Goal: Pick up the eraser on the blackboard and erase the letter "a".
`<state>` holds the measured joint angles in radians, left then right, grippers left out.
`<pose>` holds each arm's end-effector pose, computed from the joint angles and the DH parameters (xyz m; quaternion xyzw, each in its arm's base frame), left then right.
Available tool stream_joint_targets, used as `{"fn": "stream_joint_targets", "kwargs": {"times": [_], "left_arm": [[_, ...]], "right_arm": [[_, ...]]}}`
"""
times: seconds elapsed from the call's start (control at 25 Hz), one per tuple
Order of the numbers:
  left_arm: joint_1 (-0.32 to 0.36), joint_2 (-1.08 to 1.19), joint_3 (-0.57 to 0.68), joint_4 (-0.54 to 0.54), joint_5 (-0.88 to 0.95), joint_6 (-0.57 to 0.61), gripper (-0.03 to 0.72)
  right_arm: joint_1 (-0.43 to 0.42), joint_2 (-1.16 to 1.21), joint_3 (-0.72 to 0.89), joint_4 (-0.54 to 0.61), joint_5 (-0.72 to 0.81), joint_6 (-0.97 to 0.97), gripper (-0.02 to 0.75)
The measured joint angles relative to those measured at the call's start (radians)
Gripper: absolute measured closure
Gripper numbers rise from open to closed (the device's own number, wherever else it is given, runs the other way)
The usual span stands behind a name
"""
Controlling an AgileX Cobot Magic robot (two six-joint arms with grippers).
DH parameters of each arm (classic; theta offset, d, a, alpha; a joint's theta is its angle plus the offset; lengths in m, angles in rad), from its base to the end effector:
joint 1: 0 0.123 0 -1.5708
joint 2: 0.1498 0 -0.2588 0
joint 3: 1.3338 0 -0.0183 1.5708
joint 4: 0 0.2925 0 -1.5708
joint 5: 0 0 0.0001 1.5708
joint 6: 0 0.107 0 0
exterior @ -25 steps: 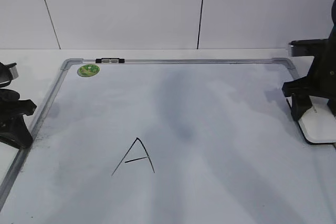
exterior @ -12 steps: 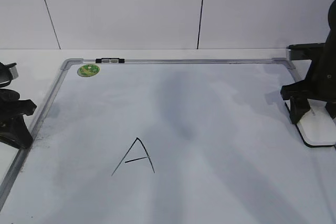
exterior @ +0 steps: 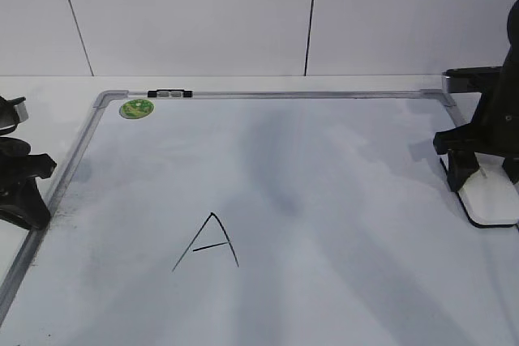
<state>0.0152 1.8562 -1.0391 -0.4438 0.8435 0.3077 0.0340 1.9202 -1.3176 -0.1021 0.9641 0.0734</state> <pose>0.3446 -0.0291 0.0751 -0.0028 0.9864 -0.1623 0.0251 0.3974 0.0045 0.1158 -0.0075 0.9980 -0.0407 0.0478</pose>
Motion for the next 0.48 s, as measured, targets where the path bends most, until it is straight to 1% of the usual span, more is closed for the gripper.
{"fn": "stream_joint_targets", "kwargs": {"times": [0.2,0.32,0.48], "left_arm": [[0.000,0.000,0.000,0.000,0.000,0.000,0.610],[0.000,0.000,0.000,0.000,0.000,0.000,0.610],[0.000,0.000,0.000,-0.002,0.000,0.000,0.610]], "right_arm": [[0.000,0.000,0.000,0.015,0.004,0.000,0.175],[0.000,0.000,-0.009,0.026,0.026,0.000,0.161],[0.000,0.000,-0.063,0.030,0.074,0.000,0.141]]}}
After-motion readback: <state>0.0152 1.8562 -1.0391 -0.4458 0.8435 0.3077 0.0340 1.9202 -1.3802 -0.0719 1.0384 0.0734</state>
